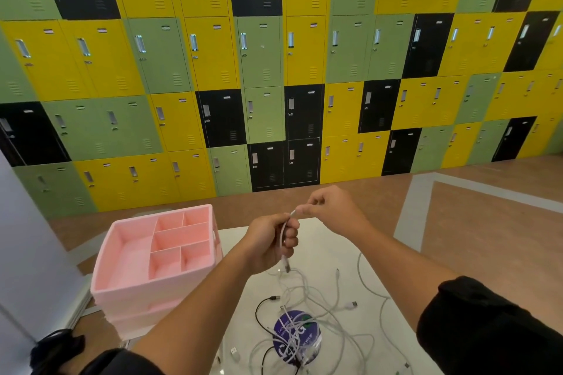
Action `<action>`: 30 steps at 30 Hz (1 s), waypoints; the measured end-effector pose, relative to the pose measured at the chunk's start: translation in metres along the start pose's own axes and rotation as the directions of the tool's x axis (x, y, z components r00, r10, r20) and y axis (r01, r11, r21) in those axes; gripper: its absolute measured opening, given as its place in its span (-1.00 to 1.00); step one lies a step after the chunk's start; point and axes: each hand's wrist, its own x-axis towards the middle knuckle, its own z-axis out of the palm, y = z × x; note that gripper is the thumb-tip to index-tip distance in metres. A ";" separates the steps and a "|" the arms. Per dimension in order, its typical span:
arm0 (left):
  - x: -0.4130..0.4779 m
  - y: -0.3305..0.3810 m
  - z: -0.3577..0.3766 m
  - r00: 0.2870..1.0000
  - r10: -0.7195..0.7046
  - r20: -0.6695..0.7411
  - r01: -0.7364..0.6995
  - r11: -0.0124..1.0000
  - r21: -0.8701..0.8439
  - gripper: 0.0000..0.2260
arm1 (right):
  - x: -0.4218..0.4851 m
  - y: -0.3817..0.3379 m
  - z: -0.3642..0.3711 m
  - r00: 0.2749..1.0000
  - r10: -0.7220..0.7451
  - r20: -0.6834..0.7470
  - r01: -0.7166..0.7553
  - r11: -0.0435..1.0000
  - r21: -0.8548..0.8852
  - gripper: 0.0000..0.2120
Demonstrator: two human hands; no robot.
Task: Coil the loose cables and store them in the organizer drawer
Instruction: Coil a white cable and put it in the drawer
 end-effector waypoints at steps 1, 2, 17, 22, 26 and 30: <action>-0.001 0.000 0.000 1.000 -0.005 0.006 0.005 0.999 -0.037 -0.68 | 0.000 -0.001 0.001 1.000 -0.007 0.007 0.007 1.000 0.010 -0.73; -0.001 0.000 -0.001 1.000 -0.012 0.009 0.012 0.998 -0.059 -0.68 | -0.001 -0.001 0.002 1.000 -0.016 0.016 0.016 1.000 0.015 -0.76; 0.000 0.031 0.002 0.903 0.366 -0.225 -0.422 0.855 -0.301 -0.65 | -0.040 -0.017 0.044 0.935 -0.037 0.352 -0.054 0.968 0.246 -0.71; 0.008 0.022 -0.007 0.819 0.451 -0.354 -0.522 0.842 -0.134 -0.68 | -0.051 -0.033 0.050 0.907 -0.068 0.415 0.017 0.992 0.126 -0.72; 0.008 0.021 -0.009 0.791 0.497 -0.356 -0.553 0.830 -0.070 -0.66 | -0.052 -0.033 0.038 0.872 0.000 0.490 -0.027 0.998 0.049 -0.75; 0.011 0.009 -0.016 0.772 0.567 -0.287 -0.497 0.820 0.283 -0.67 | -0.049 -0.049 0.022 0.874 -0.077 0.479 0.121 0.991 -0.062 -0.78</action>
